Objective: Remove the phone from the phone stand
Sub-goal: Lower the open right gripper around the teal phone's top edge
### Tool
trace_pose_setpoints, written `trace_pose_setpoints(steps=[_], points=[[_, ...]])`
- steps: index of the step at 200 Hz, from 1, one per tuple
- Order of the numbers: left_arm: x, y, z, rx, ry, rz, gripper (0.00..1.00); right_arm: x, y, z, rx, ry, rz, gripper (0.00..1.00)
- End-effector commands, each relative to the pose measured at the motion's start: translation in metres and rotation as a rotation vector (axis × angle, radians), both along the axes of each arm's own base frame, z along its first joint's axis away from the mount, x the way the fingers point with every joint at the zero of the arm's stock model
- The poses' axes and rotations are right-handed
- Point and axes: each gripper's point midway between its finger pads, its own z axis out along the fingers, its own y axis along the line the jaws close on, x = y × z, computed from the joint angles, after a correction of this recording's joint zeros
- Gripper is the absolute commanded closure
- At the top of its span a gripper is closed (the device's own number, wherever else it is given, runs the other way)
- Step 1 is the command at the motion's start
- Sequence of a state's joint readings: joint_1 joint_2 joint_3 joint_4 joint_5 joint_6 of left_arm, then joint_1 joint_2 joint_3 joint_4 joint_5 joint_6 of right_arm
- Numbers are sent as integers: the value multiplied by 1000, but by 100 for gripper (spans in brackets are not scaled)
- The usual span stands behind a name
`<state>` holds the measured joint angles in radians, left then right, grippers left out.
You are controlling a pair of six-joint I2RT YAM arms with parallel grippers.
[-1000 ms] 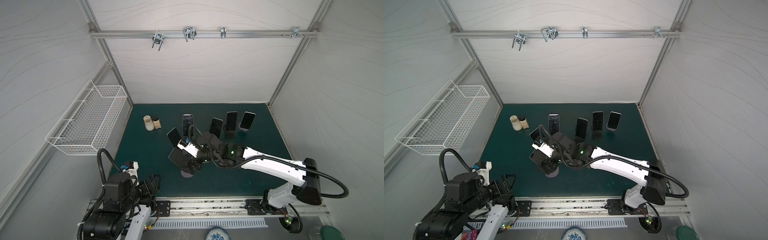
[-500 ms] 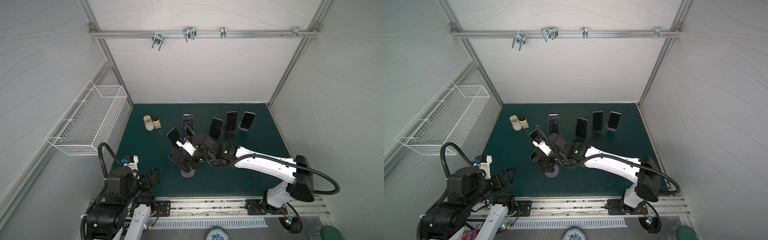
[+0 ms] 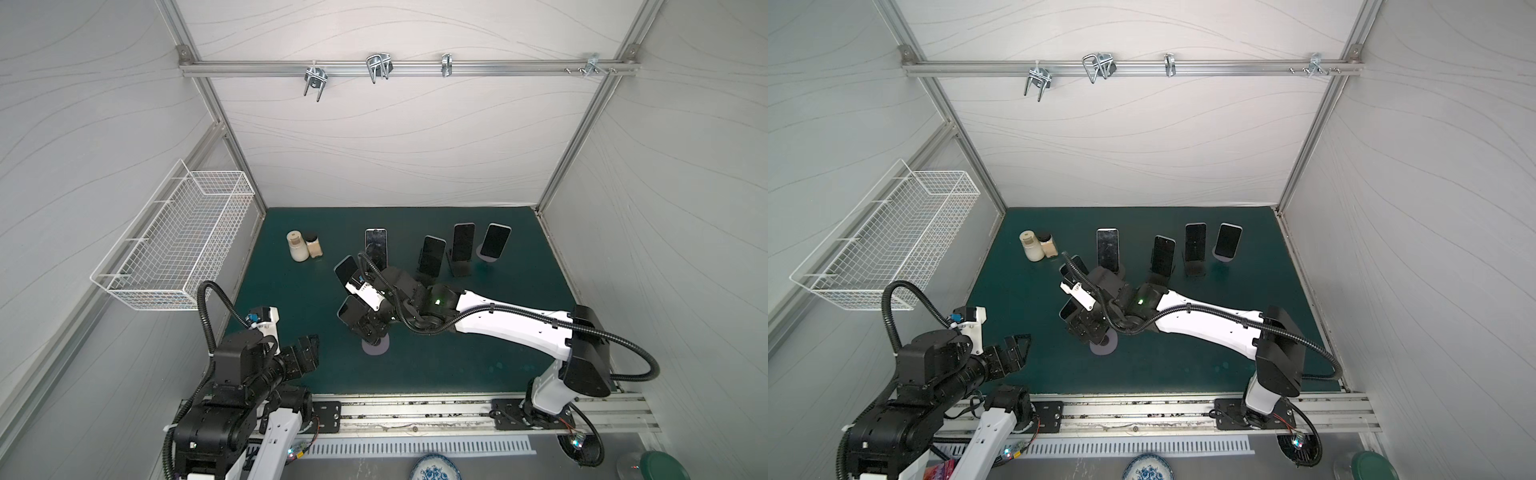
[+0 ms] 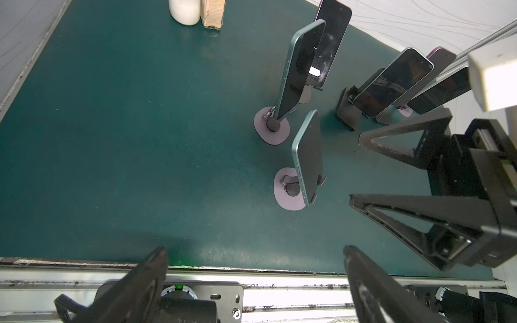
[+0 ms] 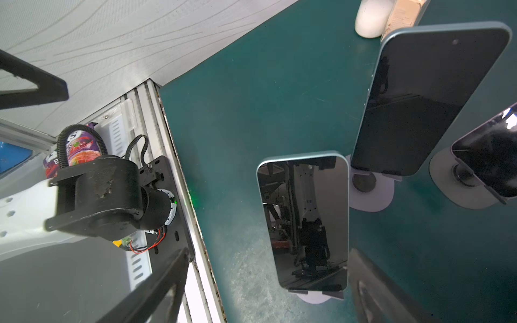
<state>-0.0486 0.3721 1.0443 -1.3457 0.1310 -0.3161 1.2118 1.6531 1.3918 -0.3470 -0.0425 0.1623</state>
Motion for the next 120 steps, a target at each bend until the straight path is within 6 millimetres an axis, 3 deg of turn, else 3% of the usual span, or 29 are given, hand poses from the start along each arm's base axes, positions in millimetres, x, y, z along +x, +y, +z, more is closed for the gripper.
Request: trace_pose_setpoints(steps=[1, 120], points=[[5, 0, 5, 8, -34, -11, 1, 0, 7, -1, -8, -27, 19, 10], [4, -5, -8, -23, 13, -18, 1, 7, 15, -22, -76, -75, 44, 10]])
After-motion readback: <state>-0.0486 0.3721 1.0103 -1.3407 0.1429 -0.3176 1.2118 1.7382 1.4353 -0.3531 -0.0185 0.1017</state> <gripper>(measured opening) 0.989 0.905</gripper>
